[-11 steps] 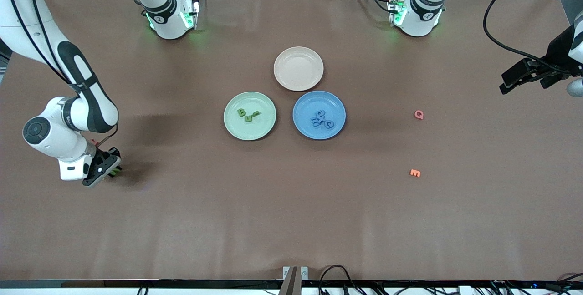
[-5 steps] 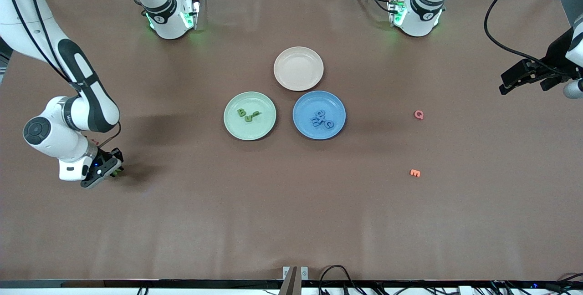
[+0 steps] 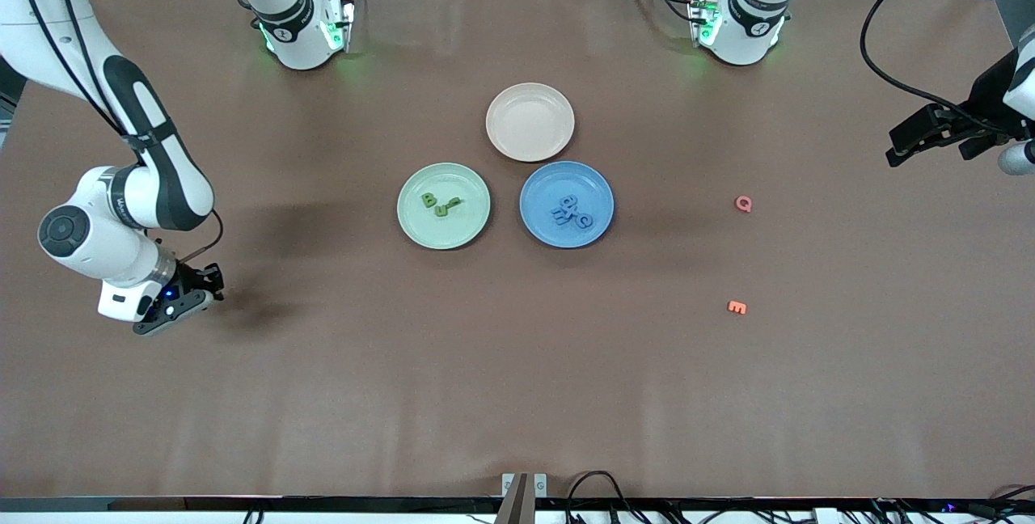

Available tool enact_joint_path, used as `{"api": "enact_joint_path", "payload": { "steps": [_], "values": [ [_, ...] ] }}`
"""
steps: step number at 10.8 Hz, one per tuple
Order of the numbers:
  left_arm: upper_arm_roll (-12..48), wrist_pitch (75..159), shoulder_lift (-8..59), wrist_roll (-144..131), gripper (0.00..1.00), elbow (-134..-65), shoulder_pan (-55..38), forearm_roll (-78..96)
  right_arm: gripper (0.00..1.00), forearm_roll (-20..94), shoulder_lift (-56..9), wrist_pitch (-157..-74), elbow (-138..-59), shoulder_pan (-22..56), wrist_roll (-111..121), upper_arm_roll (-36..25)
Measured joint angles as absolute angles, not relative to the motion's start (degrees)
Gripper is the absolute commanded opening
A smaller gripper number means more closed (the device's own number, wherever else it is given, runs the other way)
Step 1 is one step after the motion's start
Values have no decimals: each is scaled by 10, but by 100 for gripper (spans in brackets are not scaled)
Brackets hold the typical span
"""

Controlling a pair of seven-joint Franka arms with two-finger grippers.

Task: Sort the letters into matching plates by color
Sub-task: 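Lift green N with the right gripper, then carry green N to the green plate and open the right gripper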

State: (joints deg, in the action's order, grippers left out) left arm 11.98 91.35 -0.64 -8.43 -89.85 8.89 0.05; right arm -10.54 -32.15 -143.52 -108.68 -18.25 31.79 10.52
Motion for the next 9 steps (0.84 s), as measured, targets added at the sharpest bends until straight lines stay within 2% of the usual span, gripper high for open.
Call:
{"api": "enact_joint_path", "payload": {
  "steps": [3, 9],
  "values": [
    [119, 913, -4, -84, 100, -899, 89, 0, 7, -105, -301, -1404, -1090, -138, 160, 107],
    [119, 913, 1, -84, 100, -899, 89, 0, 7, -100, -281, -1396, -1125, -20, -82, 108]
  ]
}}
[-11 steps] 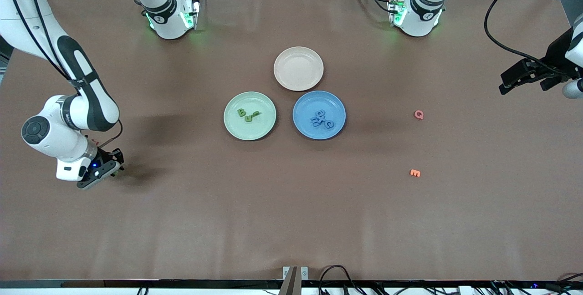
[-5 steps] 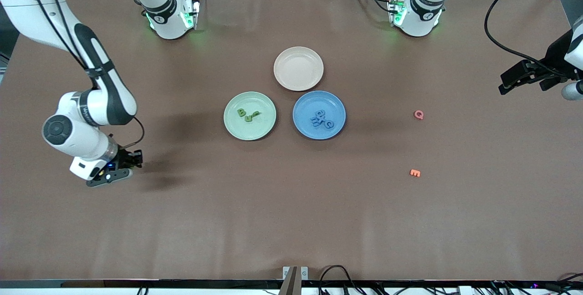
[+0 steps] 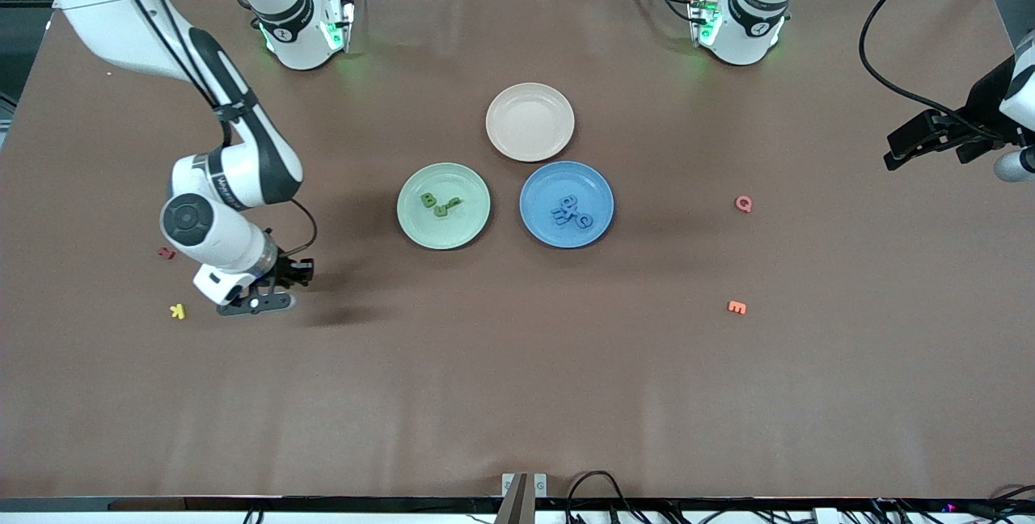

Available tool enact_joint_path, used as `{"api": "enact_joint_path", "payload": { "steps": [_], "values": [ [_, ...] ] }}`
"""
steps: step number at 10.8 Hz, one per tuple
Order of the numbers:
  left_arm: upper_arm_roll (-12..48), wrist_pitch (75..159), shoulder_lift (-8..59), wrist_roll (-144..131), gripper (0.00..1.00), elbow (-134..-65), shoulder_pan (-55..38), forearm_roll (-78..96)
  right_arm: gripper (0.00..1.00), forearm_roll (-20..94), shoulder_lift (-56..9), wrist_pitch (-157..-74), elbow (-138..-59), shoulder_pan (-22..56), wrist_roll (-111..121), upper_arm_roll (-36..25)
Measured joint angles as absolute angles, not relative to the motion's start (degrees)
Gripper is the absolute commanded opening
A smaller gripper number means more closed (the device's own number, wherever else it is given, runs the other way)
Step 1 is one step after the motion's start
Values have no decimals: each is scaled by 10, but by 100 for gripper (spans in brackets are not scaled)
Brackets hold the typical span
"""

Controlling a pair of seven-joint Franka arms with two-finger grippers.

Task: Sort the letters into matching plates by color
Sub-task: 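Carry green N to the green plate and open the right gripper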

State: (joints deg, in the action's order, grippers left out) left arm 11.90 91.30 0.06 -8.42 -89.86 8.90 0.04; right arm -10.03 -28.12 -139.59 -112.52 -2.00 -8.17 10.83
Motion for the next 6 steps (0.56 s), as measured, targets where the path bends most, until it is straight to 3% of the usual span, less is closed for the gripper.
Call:
{"api": "enact_joint_path", "payload": {
  "steps": [6],
  "values": [
    [118, 913, 1, -84, 100, -898, 91, 0, 7, -47, -257, -1353, -1133, 123, -226, 110]
  ]
}}
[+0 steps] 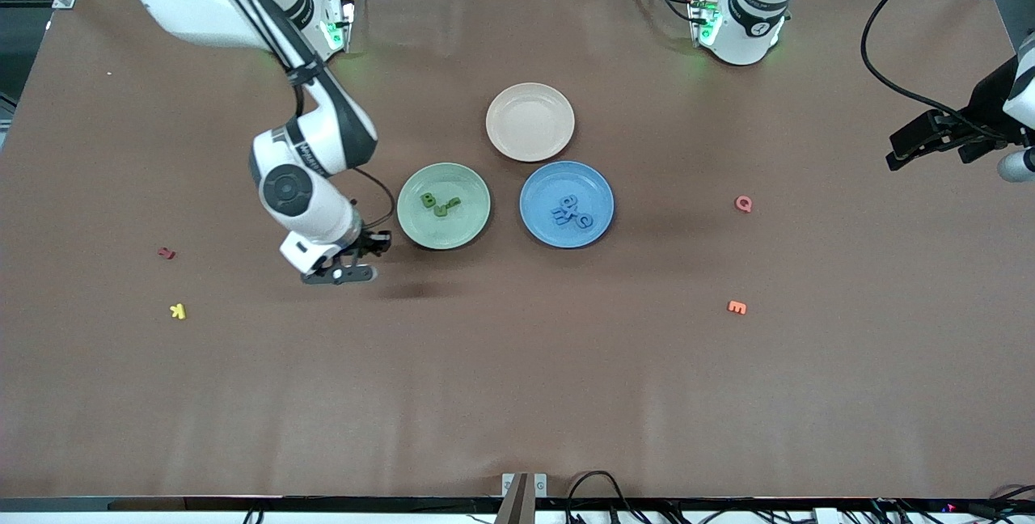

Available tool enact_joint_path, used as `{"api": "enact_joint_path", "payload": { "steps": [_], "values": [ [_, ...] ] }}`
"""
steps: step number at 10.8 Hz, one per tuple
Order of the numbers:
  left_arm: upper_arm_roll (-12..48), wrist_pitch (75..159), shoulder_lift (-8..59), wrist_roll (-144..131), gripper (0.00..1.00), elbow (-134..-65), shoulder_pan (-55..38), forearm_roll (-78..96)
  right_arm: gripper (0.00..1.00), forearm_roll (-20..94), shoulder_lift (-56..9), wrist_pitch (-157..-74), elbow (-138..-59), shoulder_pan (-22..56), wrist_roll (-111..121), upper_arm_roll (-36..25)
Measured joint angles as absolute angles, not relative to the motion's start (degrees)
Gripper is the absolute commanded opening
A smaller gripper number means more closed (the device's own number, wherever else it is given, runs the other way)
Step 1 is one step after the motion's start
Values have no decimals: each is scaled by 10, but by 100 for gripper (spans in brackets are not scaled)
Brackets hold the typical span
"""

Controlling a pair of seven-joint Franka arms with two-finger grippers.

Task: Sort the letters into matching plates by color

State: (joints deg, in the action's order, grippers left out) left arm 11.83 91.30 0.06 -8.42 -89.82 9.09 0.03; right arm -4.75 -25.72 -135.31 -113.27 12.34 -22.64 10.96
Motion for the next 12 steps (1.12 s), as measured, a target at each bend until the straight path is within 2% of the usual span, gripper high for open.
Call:
{"api": "enact_joint_path", "payload": {
  "steps": [6, 7, 8, 9, 12],
  "values": [
    [118, 913, 1, -84, 100, -897, 95, 0, 7, -46, -259, -1347, -1143, 220, -304, 109],
    [117, 913, 1, -84, 100, -897, 96, 0, 19, -46, -260, -1347, -1145, 230, -312, 109],
    [117, 913, 1, -84, 100, -897, 97, 0, 84, -46, -261, -1347, -1147, 239, -315, 109],
    [117, 913, 1, -84, 100, -897, 97, 0, 100, -46, -262, -1347, -1147, 245, -317, 109],
    [117, 913, 1, -84, 100, -897, 98, 0, 100, -46, -262, -1341, -1147, 249, -320, 107]
  ]
}}
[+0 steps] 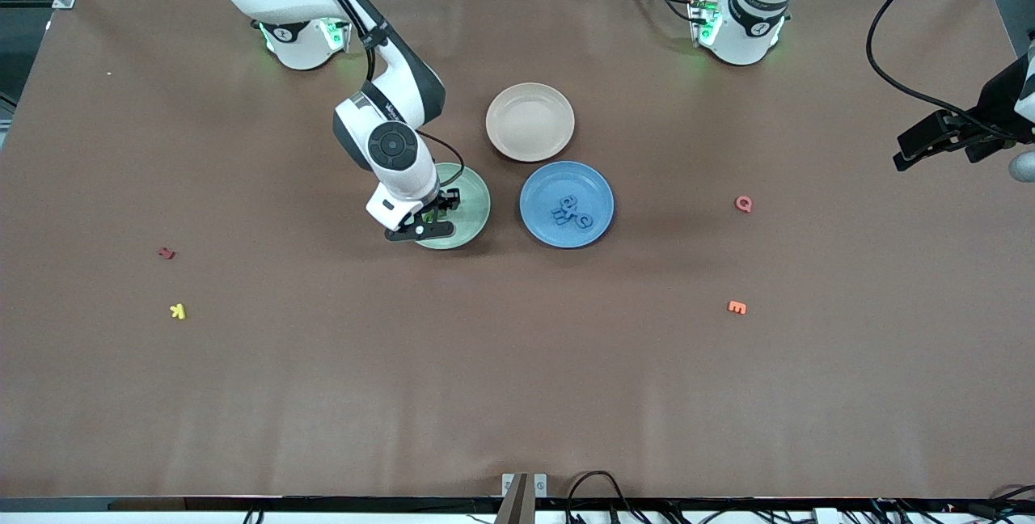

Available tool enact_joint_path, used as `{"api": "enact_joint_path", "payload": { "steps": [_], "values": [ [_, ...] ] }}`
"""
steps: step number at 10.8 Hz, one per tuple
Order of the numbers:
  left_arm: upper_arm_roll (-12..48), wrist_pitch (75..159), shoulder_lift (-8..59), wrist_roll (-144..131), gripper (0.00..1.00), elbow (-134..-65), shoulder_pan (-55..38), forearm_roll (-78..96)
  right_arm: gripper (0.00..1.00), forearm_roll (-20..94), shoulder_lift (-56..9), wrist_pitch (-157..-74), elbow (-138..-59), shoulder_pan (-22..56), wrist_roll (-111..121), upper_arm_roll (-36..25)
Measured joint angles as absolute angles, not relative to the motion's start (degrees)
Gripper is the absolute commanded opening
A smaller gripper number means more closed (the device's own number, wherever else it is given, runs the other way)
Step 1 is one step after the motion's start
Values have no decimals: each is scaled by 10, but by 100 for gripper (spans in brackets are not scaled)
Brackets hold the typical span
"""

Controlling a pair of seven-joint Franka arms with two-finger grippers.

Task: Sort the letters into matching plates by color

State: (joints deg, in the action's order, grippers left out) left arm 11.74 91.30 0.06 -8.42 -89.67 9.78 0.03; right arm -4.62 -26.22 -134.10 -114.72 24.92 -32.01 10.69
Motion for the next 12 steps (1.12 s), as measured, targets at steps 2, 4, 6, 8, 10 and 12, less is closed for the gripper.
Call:
{"api": "enact_joint_path", "payload": {
  "steps": [2, 4, 6, 8, 10, 12],
  "values": [
    [117, 913, 1, -84, 100, -897, 98, 0, 100, -46, -262, -1341, -1146, 247, -320, 104],
    [117, 913, 1, -84, 100, -897, 98, -4, 100, -46, -258, -1340, -1145, 236, -320, 100],
    [117, 913, 1, -84, 100, -897, 98, -16, 100, -48, -249, -1339, -1139, 209, -285, 82],
    [117, 913, 1, -84, 100, -897, 98, -17, 100, -48, -242, -1337, -1130, 191, -199, 26],
    [117, 913, 1, -84, 100, -897, 98, -17, 100, -48, -241, -1337, -1117, 156, -109, -12],
    [118, 913, 1, -84, 100, -897, 98, -17, 100, -47, -240, -1337, -1103, 119, -33, -41]
  ]
}}
